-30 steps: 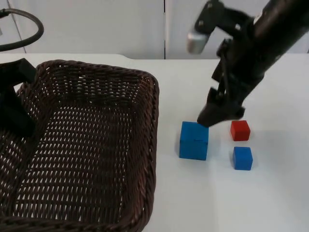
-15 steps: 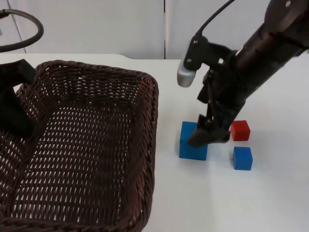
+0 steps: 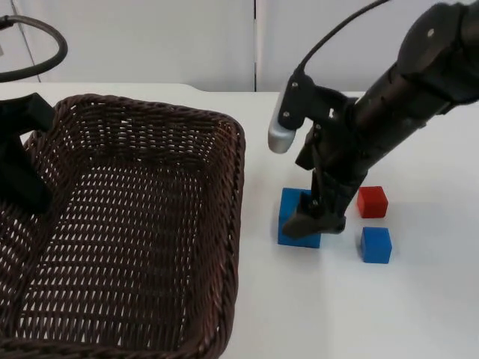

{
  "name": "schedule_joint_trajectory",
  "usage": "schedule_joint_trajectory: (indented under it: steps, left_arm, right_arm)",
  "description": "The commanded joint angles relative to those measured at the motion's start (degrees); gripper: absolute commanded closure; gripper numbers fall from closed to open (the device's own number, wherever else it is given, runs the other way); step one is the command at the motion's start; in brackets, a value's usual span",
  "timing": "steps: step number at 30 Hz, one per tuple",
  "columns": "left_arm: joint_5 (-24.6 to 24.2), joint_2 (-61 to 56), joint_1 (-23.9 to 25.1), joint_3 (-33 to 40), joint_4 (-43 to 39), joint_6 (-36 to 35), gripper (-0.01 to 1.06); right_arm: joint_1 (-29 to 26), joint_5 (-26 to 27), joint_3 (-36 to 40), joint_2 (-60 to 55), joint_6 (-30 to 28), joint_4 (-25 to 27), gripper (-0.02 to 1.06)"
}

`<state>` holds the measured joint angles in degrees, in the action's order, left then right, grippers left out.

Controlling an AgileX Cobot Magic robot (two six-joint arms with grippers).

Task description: Pick up the basket with the left hand and place the largest block into the basket with the right hand.

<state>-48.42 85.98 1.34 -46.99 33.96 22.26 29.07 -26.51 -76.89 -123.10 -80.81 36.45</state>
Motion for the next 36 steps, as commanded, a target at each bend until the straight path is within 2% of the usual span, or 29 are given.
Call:
schedule_joint_trajectory:
  steps: [1,6,10,11,12,16,17,21,22,26,36]
  left_arm:
    - [-0.3,-0.8,0.0,-0.1,0.9,-0.1,1.05]
    - [-0.3,-0.8,0.0,-0.1,0.9,-0.1,1.05]
    - [-0.3,-0.8,0.0,-0.1,0.9,-0.1,1.05]
    - [-0.3,-0.8,0.0,-0.1,0.9,-0.1,1.05]
    - [-0.3,-0.8,0.0,-0.1,0.7,-0.1,1.05]
    - [-0.3,-0.8,0.0,-0.1,0.4,-0.1,1.05]
    - [-0.3,-0.8,0.0,-0.1,0.4,-0.1,1.05]
    - [-0.3,-0.8,0.0,-0.1,0.4,-0.1,1.05]
    - [-0.3,-0.8,0.0,-0.1,0.4,-0.1,1.05]
    - [-0.3,-0.8,0.0,-0.1,0.2,-0.1,1.05]
    - [-0.3,-0.8,0.0,-0.1,0.2,-0.1,1.05]
  right_arm:
    - [0.2,0.3,-0.2,-0.7,-0.9,0.3,-0.01]
    - [0.2,0.4,-0.2,-1.7,-1.1,1.3,0.07]
    - [0.2,0.4,-0.2,-1.7,-1.1,1.5,0.29]
    - [0.2,0.4,-0.2,-1.7,-1.1,1.5,0.29]
    - [0.2,0.4,-0.2,-1.7,-1.1,1.5,0.34]
    - [0.2,0.4,-0.2,-1.7,-1.1,1.5,0.56]
    - [0.2,0.4,-0.2,-1.7,-1.1,1.5,0.56]
    - [0.2,-0.2,-0.2,-1.7,-1.0,1.2,0.83]
    - [0.2,-0.2,-0.2,-1.7,-1.0,1.2,0.83]
    - [0.2,-1.0,-0.2,-0.4,-1.0,1.3,1.05]
    - [0.2,-5.4,-0.2,4.1,-1.0,1.2,1.05]
